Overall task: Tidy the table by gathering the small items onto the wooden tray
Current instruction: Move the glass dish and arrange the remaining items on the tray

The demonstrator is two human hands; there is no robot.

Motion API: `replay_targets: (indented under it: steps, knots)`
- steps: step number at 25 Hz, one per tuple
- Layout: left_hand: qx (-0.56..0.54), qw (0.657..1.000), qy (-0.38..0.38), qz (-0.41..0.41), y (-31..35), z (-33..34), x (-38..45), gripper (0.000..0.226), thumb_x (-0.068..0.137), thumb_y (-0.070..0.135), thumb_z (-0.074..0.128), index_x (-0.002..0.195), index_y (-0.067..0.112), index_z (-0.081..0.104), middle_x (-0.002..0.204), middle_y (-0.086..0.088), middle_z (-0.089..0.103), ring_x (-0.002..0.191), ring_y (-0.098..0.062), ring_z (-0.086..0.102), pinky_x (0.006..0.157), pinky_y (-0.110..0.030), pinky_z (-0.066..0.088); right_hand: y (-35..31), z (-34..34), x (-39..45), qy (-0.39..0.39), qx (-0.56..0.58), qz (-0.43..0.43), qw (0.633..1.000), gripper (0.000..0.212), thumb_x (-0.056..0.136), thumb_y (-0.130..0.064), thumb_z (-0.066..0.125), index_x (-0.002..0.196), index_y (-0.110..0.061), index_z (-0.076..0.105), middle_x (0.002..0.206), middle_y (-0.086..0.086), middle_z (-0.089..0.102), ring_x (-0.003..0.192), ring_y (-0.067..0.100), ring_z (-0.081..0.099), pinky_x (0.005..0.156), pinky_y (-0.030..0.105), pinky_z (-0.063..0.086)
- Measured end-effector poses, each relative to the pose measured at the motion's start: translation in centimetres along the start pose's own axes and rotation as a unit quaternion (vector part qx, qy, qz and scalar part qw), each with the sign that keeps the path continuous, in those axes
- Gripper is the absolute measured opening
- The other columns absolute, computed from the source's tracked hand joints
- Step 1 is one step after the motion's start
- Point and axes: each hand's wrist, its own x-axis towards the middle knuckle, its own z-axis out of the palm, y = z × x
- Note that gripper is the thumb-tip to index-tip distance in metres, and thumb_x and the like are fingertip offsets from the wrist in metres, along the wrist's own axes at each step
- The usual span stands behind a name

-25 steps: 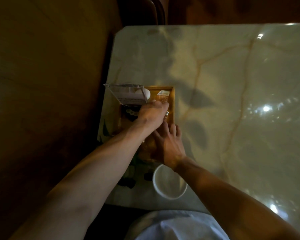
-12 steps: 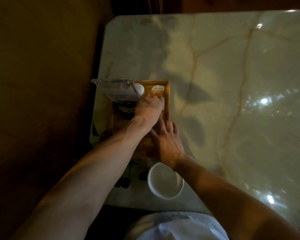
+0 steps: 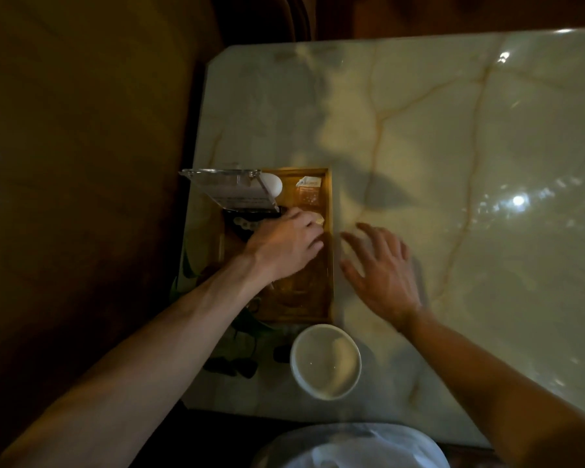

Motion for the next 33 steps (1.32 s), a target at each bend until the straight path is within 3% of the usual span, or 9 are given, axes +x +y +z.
replay_targets:
  steps: [3, 6, 14, 22, 33]
  knots:
    - [0.03, 0.996, -0.087, -0.005, -0.5, 0.5, -1.1, 0.058, 0.096, 0.056, 0.034, 0.143, 0.023, 0.039, 0.155, 0.0, 0.028, 0.146, -0.02, 0.013, 0.107, -0.053, 0.034, 3.3, 1.0, 0.3, -0.047, -0.039, 0.065, 0.996, 0.06, 0.096, -0.058, 0.035, 0.15, -0.035, 0.024, 0.16, 0.009, 0.017, 0.145, 0.038, 0.013, 0.114, 0.066, 0.009]
    - [0.026, 0.994, -0.106, -0.023, -0.4, 1.0, -0.8, 0.064, 0.094, 0.062, 0.028, 0.146, 0.024, 0.033, 0.158, 0.0, 0.021, 0.148, -0.022, 0.005, 0.112, -0.055, 0.026, 4.1, 2.4, 0.1, -0.059, -0.064, 0.071, 0.994, 0.061, 0.097, -0.061, 0.029, 0.152, -0.04, 0.013, 0.164, 0.004, 0.004, 0.149, 0.035, 0.0, 0.112, 0.07, 0.0]
    - [0.024, 0.994, -0.097, -0.049, 0.6, 1.5, -1.3, 0.072, 0.093, 0.067, 0.017, 0.151, 0.025, 0.019, 0.162, 0.001, 0.011, 0.149, -0.024, -0.001, 0.115, -0.051, 0.018, 4.1, 2.4, -0.2, -0.041, -0.068, 0.09, 0.993, 0.058, 0.096, -0.062, 0.016, 0.151, -0.043, 0.012, 0.164, -0.001, 0.004, 0.15, 0.03, -0.002, 0.114, 0.068, 0.0]
    - [0.047, 0.995, -0.047, -0.081, 2.2, 2.5, -1.2, 0.073, 0.093, 0.065, 0.01, 0.15, 0.022, 0.022, 0.162, -0.003, 0.017, 0.149, -0.025, 0.007, 0.115, -0.051, 0.016, 4.2, 2.4, -0.2, -0.039, -0.067, 0.092, 0.993, 0.059, 0.095, -0.063, 0.012, 0.151, -0.043, 0.011, 0.164, -0.001, 0.004, 0.15, 0.029, -0.003, 0.114, 0.067, -0.003]
    - [0.047, 0.994, -0.053, -0.08, 1.5, 2.2, -1.2, 0.069, 0.094, 0.064, 0.011, 0.151, 0.026, 0.018, 0.162, 0.001, 0.013, 0.15, -0.026, 0.004, 0.116, -0.056, 0.01, 4.4, 2.9, -0.2, -0.034, -0.075, 0.091, 0.992, 0.058, 0.096, -0.063, 0.017, 0.151, -0.044, 0.011, 0.164, -0.003, 0.003, 0.15, 0.029, -0.002, 0.114, 0.067, -0.003]
